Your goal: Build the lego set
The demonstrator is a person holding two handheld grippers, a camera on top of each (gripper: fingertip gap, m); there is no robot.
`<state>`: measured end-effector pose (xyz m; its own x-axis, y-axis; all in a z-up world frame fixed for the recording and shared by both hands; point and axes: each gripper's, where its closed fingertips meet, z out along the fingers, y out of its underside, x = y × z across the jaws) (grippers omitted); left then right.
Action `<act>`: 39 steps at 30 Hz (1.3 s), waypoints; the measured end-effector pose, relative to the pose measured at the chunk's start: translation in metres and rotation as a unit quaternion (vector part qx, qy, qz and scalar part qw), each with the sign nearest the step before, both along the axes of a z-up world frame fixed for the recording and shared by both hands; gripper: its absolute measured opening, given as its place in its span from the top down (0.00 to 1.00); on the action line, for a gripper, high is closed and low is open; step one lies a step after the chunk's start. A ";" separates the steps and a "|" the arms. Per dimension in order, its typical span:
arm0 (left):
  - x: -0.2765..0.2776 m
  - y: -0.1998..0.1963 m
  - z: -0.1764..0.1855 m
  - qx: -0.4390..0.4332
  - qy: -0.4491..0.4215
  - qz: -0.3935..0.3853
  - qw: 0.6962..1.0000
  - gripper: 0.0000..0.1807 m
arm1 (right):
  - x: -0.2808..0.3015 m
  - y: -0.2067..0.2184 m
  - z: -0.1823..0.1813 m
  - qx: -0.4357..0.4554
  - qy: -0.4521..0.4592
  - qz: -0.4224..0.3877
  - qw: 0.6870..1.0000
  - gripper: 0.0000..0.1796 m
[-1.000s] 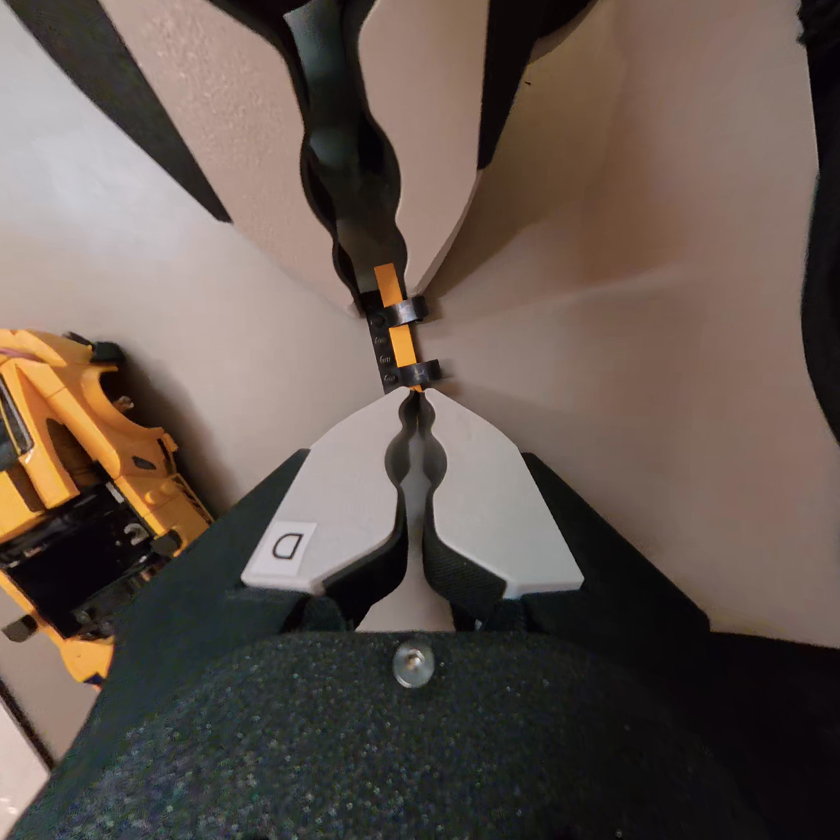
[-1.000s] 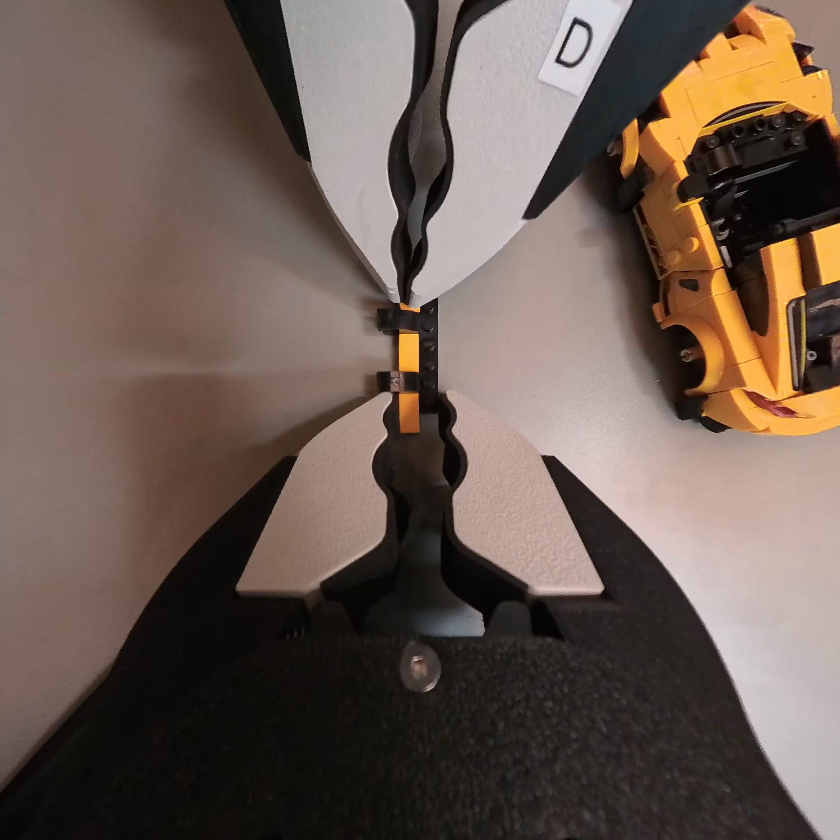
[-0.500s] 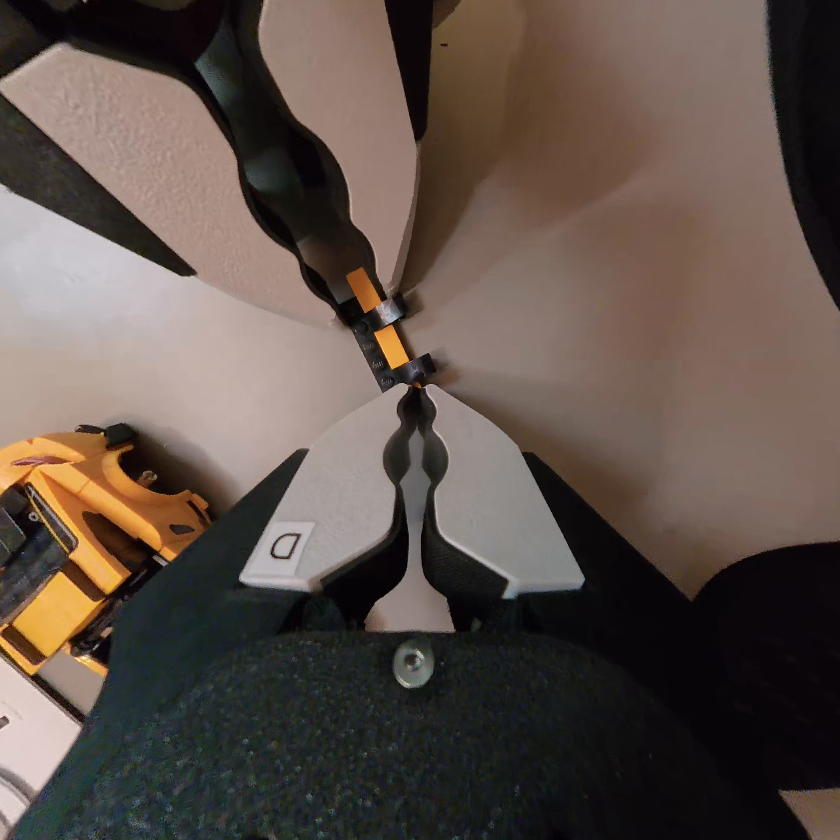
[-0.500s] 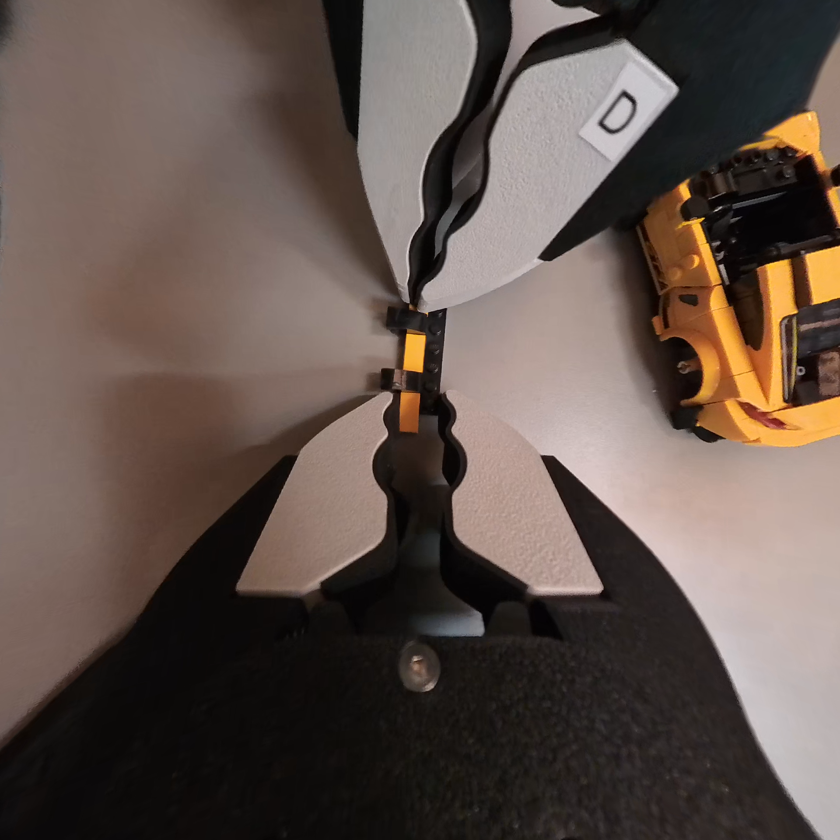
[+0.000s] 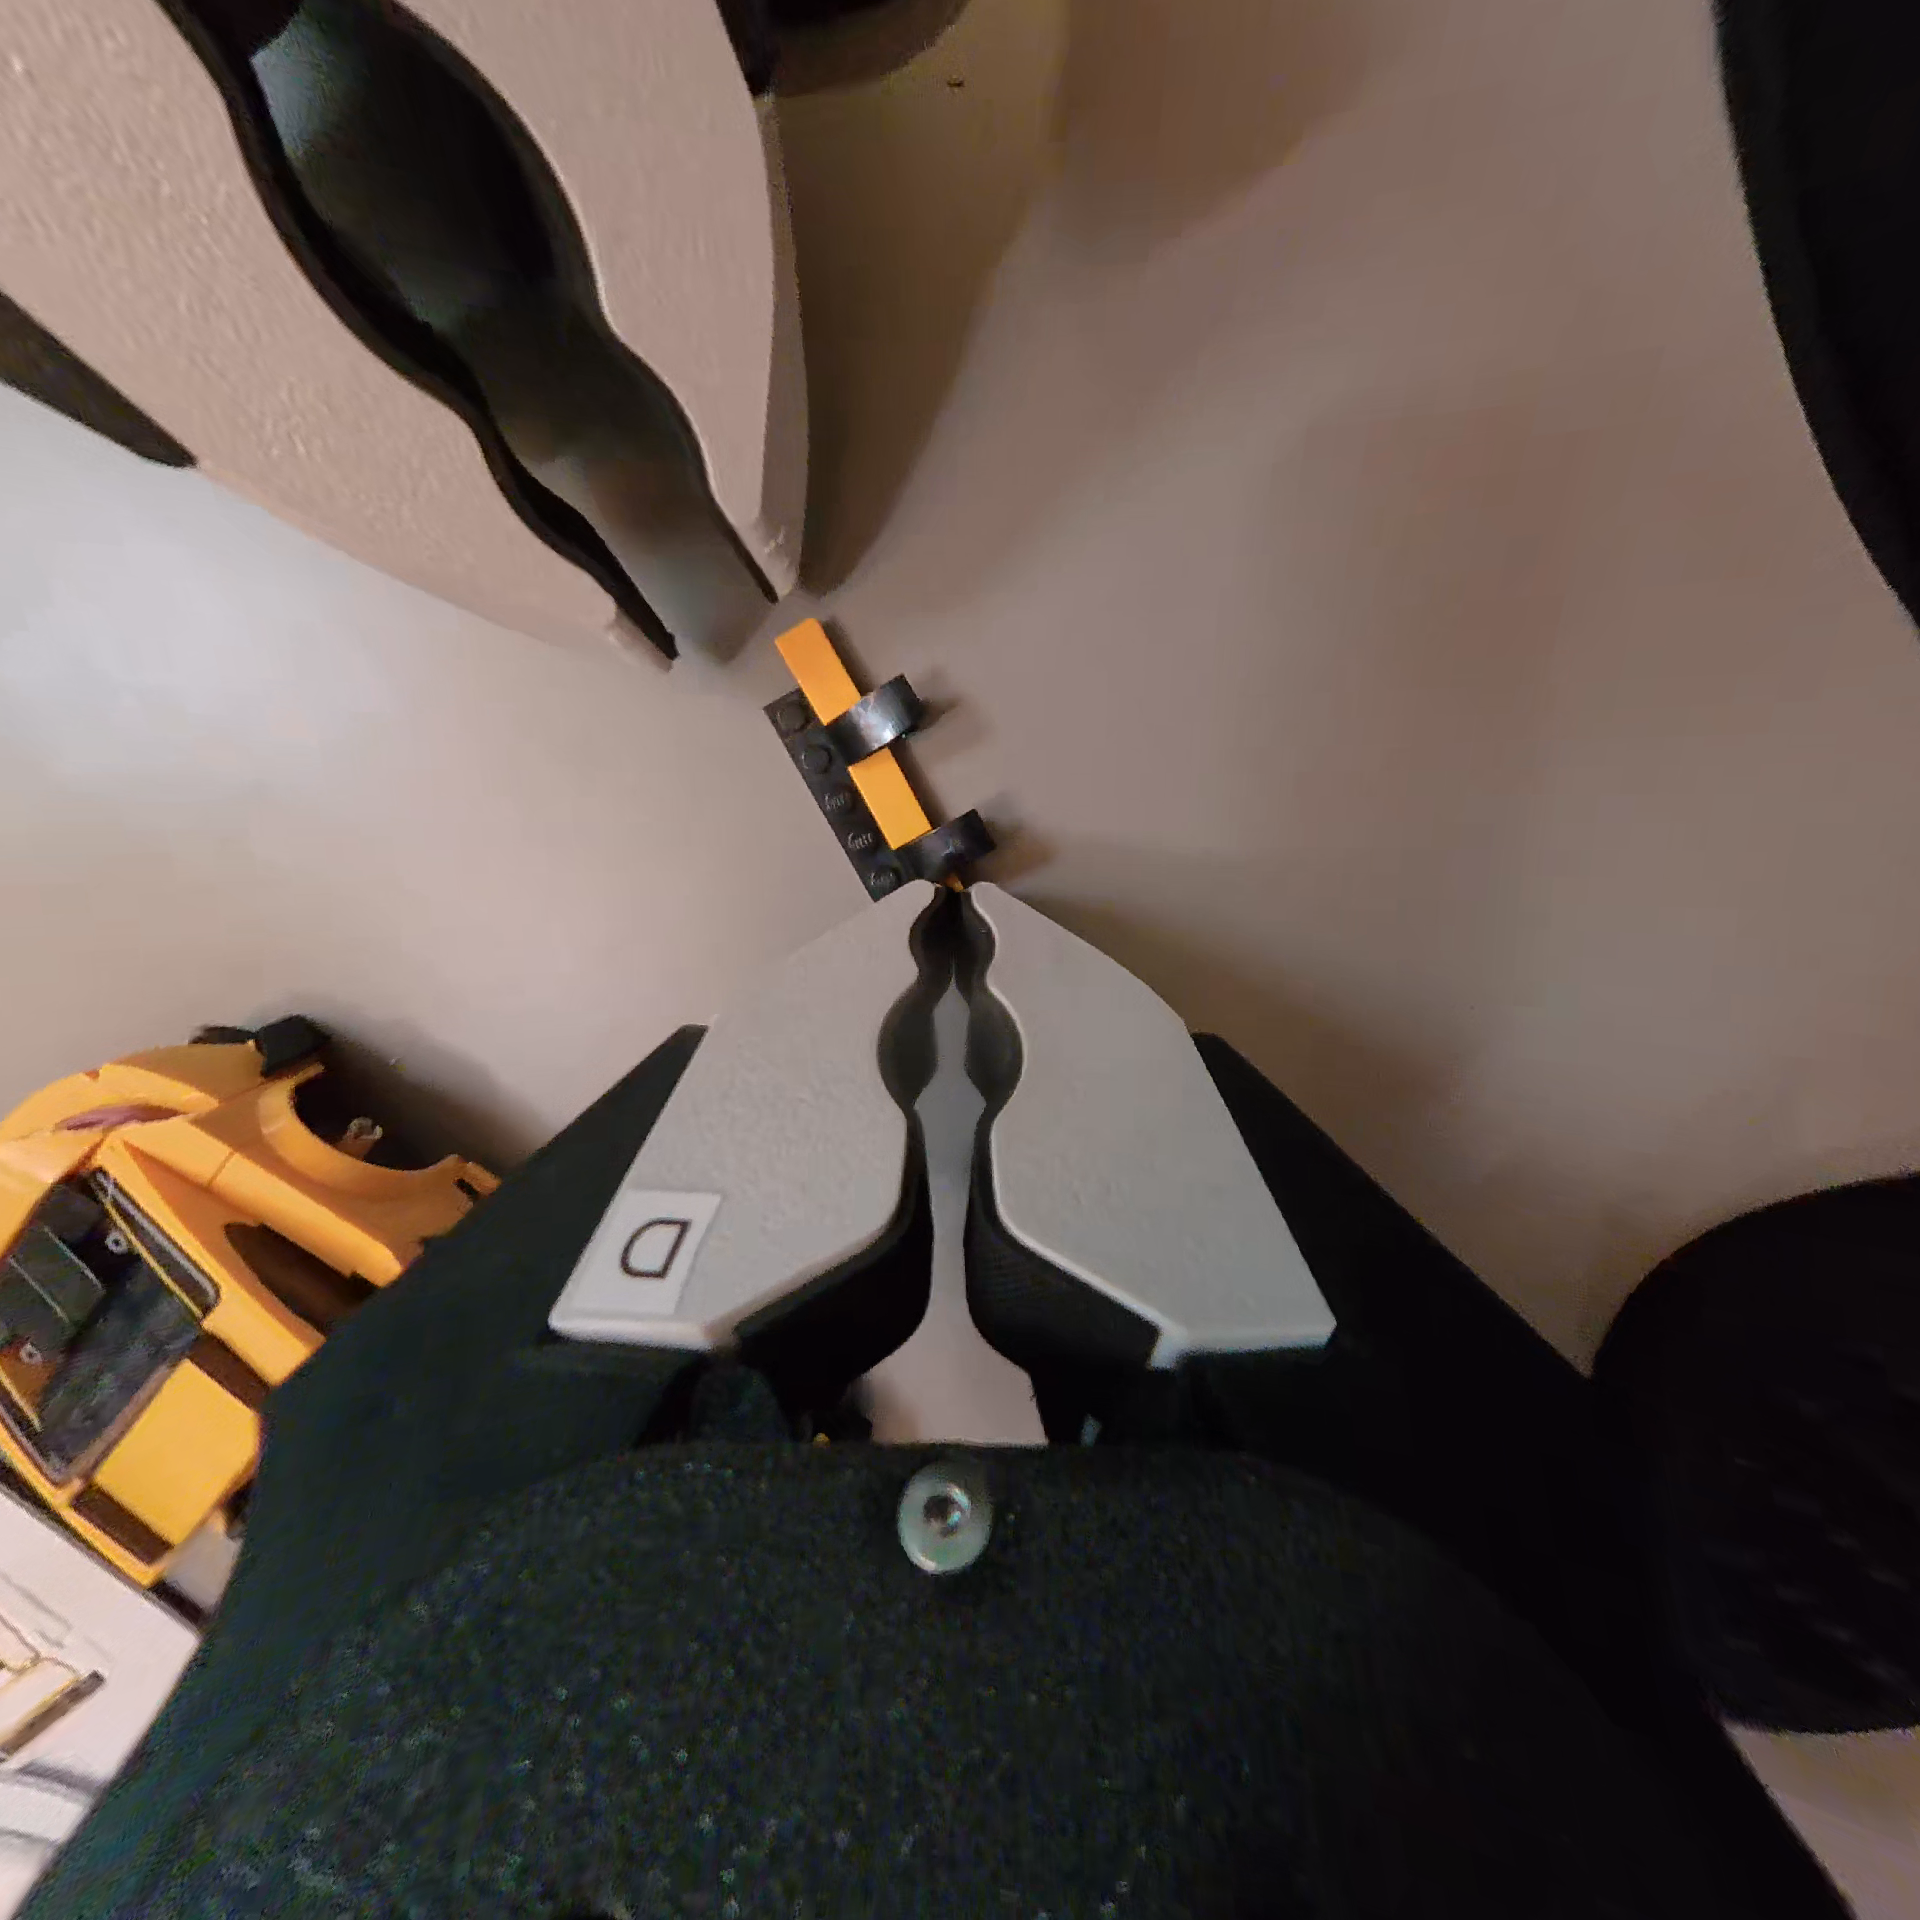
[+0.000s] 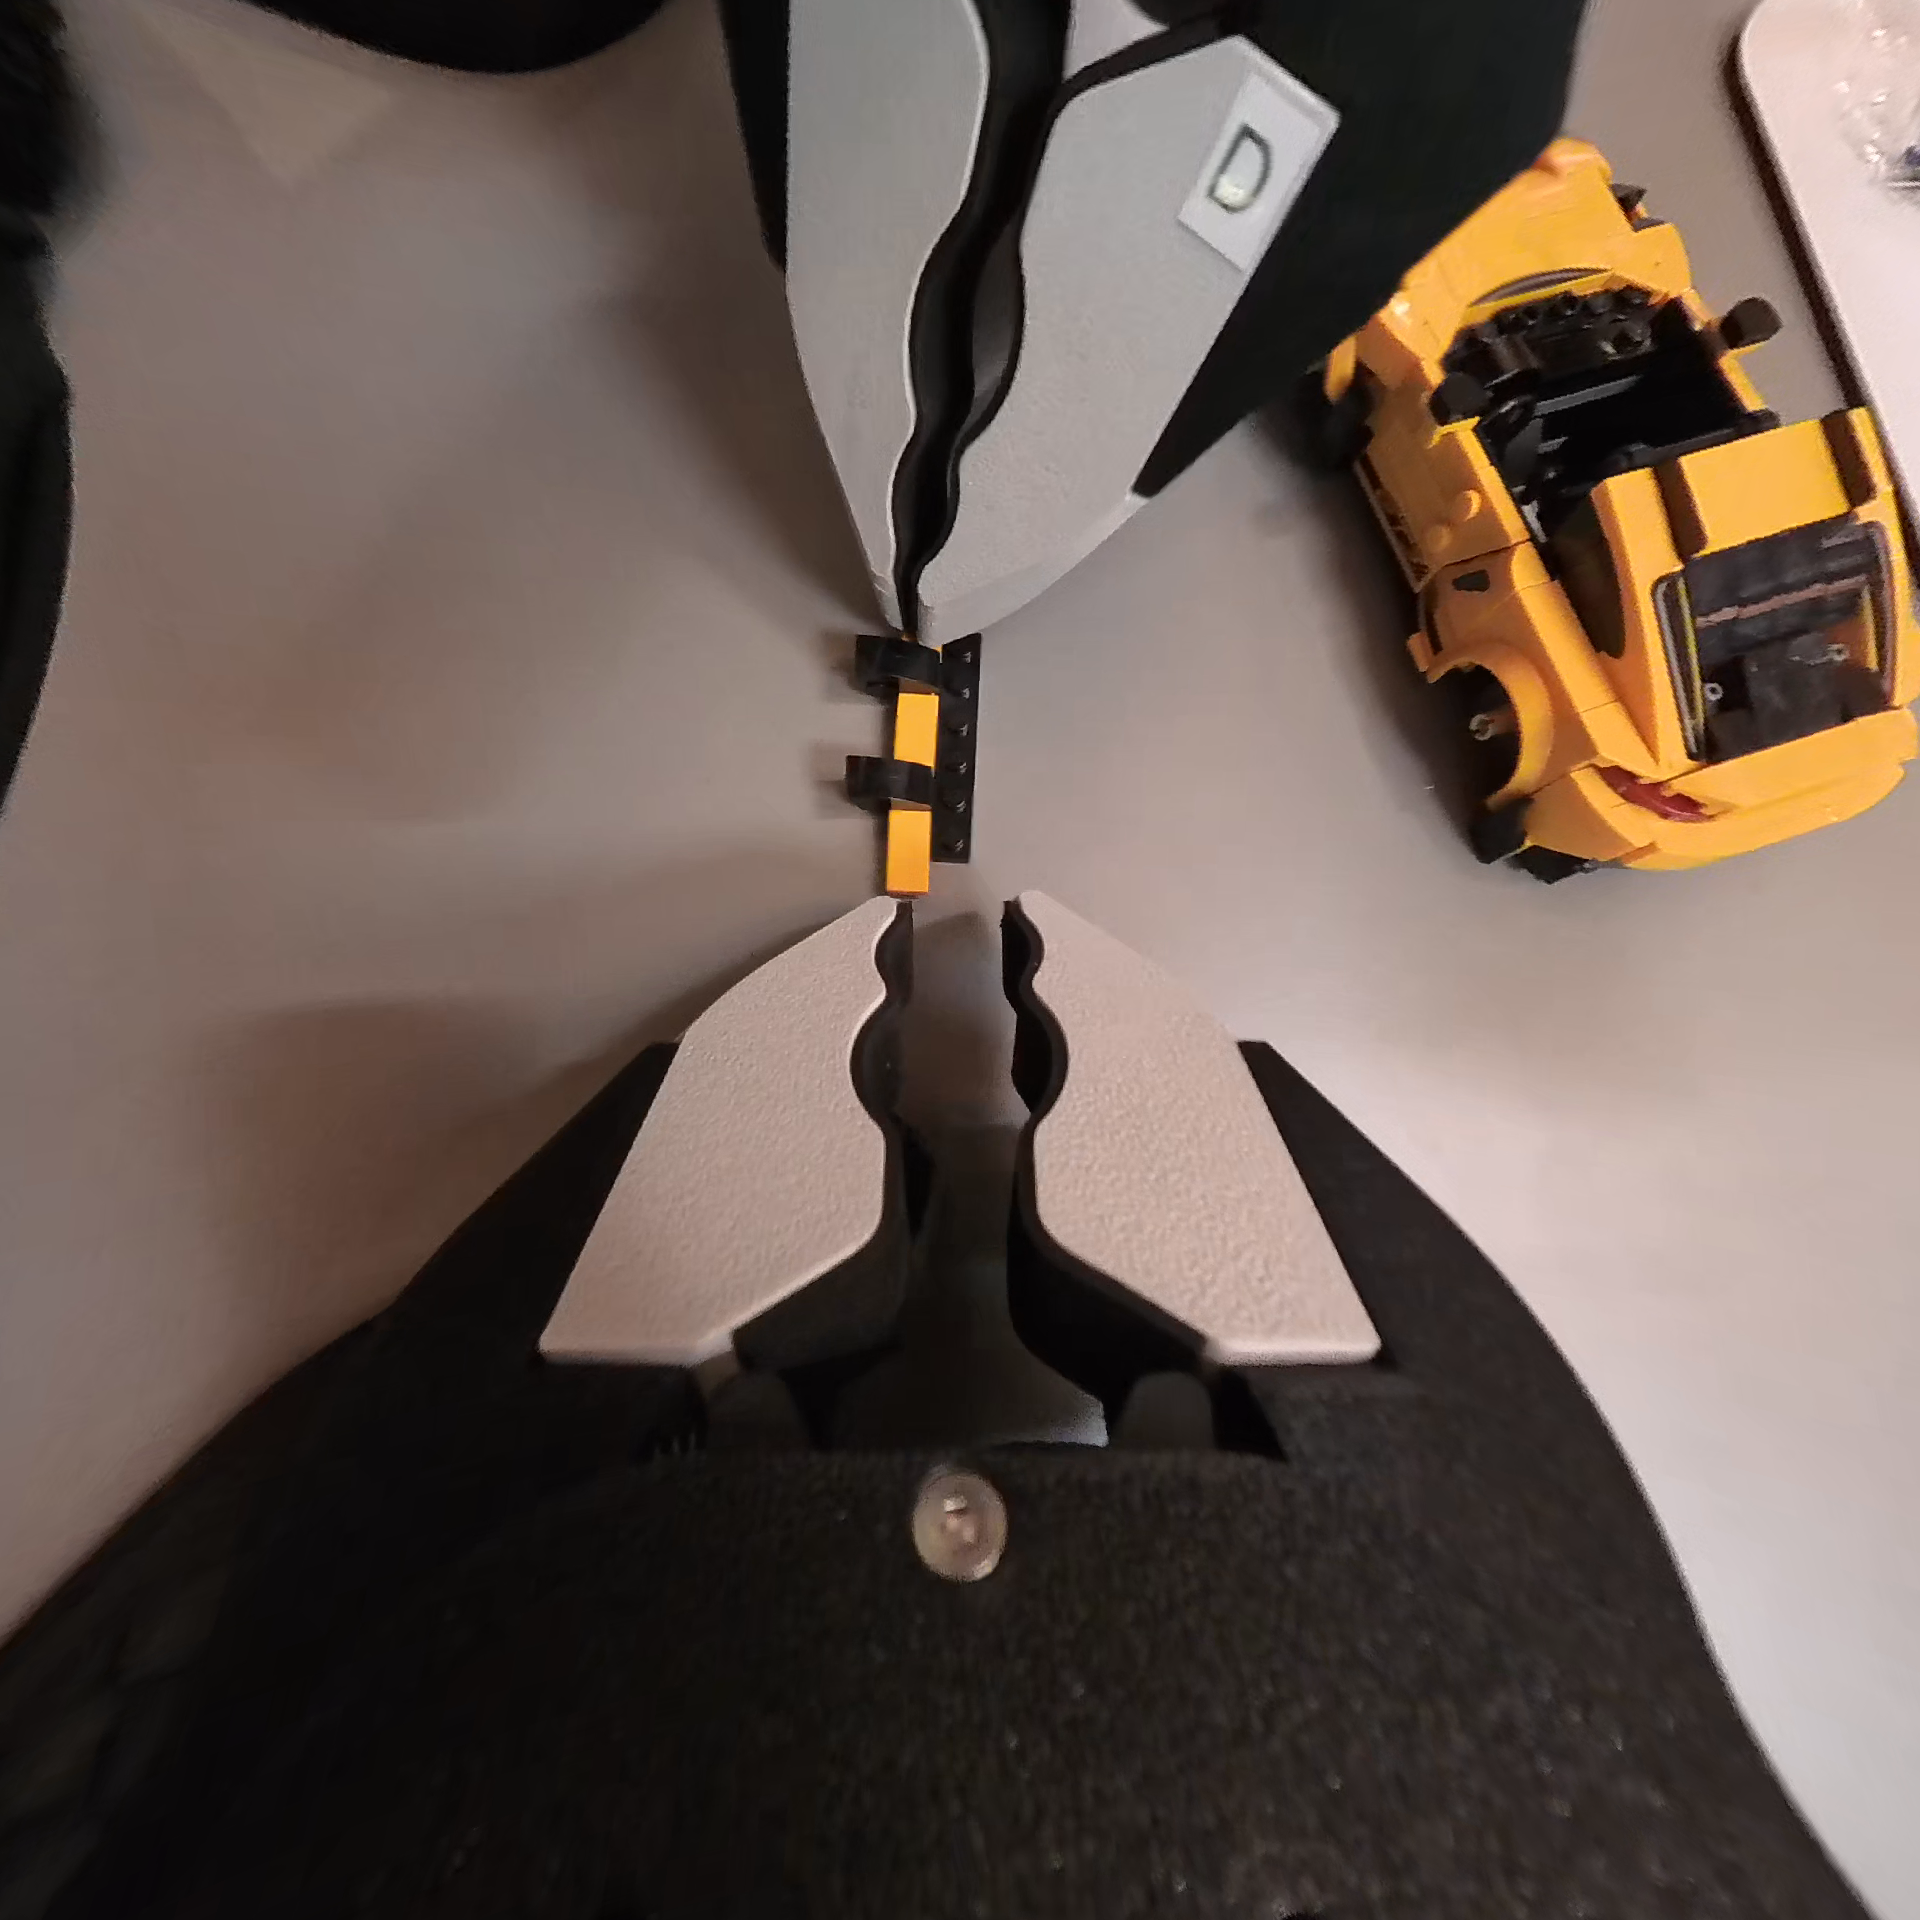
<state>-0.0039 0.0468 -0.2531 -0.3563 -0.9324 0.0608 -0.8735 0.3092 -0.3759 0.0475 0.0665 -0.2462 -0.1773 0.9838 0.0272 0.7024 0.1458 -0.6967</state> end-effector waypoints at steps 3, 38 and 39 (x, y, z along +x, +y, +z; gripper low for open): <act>0.004 0.000 0.006 0.004 -0.031 0.048 0.998 1.00 | 0.000 0.000 0.003 0.003 0.010 -0.002 1.000 0.91; 0.001 0.000 -0.004 -0.014 -0.181 0.192 0.965 0.95 | -0.017 -0.011 -0.010 0.008 -0.066 0.081 0.994 0.91; 0.001 -0.001 -0.004 -0.011 -0.181 0.189 0.965 0.95 | -0.017 -0.011 -0.010 0.009 -0.067 0.085 0.994 0.91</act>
